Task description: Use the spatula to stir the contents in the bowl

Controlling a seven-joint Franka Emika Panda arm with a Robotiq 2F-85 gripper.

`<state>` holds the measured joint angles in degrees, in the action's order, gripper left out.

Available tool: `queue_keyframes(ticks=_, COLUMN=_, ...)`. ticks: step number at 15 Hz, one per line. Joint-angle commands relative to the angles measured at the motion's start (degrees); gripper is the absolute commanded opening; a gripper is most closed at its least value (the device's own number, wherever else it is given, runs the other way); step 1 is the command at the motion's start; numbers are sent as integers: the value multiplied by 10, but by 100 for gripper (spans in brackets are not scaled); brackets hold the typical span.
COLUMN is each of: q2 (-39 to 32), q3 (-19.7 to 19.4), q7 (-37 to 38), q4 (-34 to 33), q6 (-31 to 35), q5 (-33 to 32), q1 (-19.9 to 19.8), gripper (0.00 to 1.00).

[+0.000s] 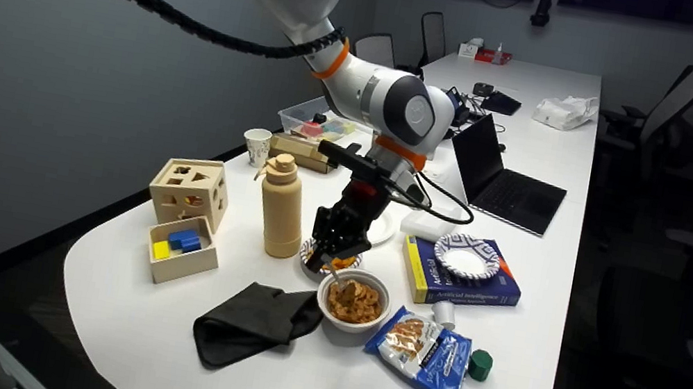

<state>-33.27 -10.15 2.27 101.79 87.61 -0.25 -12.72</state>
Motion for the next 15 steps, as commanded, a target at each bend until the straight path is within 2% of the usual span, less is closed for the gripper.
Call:
queue_keyframes(ticks=1, q2=-9, q3=-2, q7=5, q4=-17, q6=-28, q5=-9, q1=1, gripper=1)
queue_keyframes(ticks=9, q2=-13, q3=18, q7=-61, q4=-37, q6=-99, q5=8, q1=-8, gripper=1)
queue_keyframes(ticks=15, q2=-25, q3=22, q7=-44, q4=-51, q6=-69, q5=3, q1=5, gripper=1)
